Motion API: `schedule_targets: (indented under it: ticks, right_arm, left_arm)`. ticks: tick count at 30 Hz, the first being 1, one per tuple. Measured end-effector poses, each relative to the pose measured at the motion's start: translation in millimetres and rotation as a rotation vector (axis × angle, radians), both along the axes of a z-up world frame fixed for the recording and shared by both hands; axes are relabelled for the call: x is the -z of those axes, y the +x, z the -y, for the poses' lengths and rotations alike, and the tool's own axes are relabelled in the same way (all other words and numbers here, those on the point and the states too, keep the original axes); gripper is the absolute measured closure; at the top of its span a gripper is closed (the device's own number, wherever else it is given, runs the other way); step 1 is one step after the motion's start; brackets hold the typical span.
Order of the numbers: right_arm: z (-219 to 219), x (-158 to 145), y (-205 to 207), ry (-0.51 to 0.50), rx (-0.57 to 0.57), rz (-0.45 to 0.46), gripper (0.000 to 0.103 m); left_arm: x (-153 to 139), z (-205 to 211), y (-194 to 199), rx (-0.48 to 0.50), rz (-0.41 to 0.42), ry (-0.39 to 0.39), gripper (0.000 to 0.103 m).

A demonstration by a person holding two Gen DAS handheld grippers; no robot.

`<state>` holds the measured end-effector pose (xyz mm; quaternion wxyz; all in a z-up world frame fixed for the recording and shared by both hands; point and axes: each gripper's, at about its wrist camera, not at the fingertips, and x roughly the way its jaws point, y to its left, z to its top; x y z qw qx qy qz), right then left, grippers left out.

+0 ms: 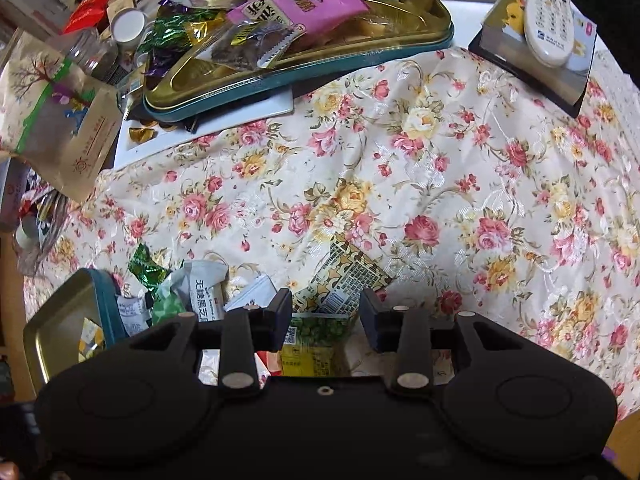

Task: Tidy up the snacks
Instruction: 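Grasp the patterned barcode snack packet with the right tool, then grasp the green pea snack packet with left tool while right tool holds patterned packet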

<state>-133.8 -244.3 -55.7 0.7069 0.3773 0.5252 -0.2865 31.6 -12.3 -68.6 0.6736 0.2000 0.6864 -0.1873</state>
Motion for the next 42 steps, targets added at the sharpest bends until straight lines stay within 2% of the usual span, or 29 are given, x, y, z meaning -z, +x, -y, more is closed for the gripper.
schedule_targets:
  ticks: [1, 11, 17, 18, 19, 24, 26, 28, 29, 30, 31, 36, 42]
  right_arm:
    - [1.1, 1.1, -0.1, 0.004, 0.008, 0.0, 0.063]
    - [8.2, 12.8, -3.1, 0.011, 0.073, -0.032, 0.063]
    - [14.1, 27.2, -6.7, 0.054, 0.167, -0.048, 0.055]
    - [14.7, 29.6, -6.6, 0.061, 0.183, -0.047, 0.049]
    - [15.2, 32.4, -6.1, 0.071, 0.202, -0.047, 0.047]
    - [18.3, 48.8, -4.8, 0.143, 0.29, -0.043, 0.045]
    - [17.0, 49.8, -2.6, 0.133, 0.316, -0.041, 0.044]
    - [14.2, 51.0, 4.5, 0.119, 0.294, -0.061, 0.043]
    - [11.0, 50.1, 8.1, 0.094, 0.277, -0.073, 0.045]
    - [7.9, 49.5, 11.4, 0.072, 0.261, -0.085, 0.052]
    - [3.2, 49.3, 17.8, 0.034, 0.236, -0.105, 0.065]
    - [-14.1, 41.0, 32.2, -0.077, 0.121, -0.104, 0.068]
    - [-22.3, 5.3, 20.6, -0.133, 0.1, 0.01, 0.068]
  left_arm:
    - [4.8, 2.4, -2.6, 0.003, 0.001, 0.019, 0.067]
    - [14.8, -11.6, 12.5, -0.058, -0.021, 0.036, 0.065]
    - [22.2, -24.9, 27.8, -0.119, -0.025, 0.05, 0.065]
    - [21.4, -27.5, 28.2, -0.135, -0.027, 0.046, 0.066]
    - [20.3, -31.2, 29.1, -0.152, -0.029, 0.037, 0.066]
    - [3.6, -40.1, 31.1, -0.193, 0.006, -0.035, 0.066]
    - [-2.9, -42.1, 35.4, -0.21, 0.013, -0.08, 0.066]
    - [-8.0, -45.7, 40.1, -0.222, 0.009, -0.119, 0.066]
    - [-8.9, -46.8, 41.4, -0.226, 0.008, -0.131, 0.066]
    - [-10.5, -46.9, 42.7, -0.231, 0.009, -0.14, 0.066]
    - [-12.5, -46.9, 43.6, -0.233, 0.014, -0.144, 0.067]
    - [-21.0, -39.1, 37.6, -0.22, 0.039, -0.164, 0.068]
    - [-48.4, -35.1, 16.1, -0.143, 0.137, -0.21, 0.068]
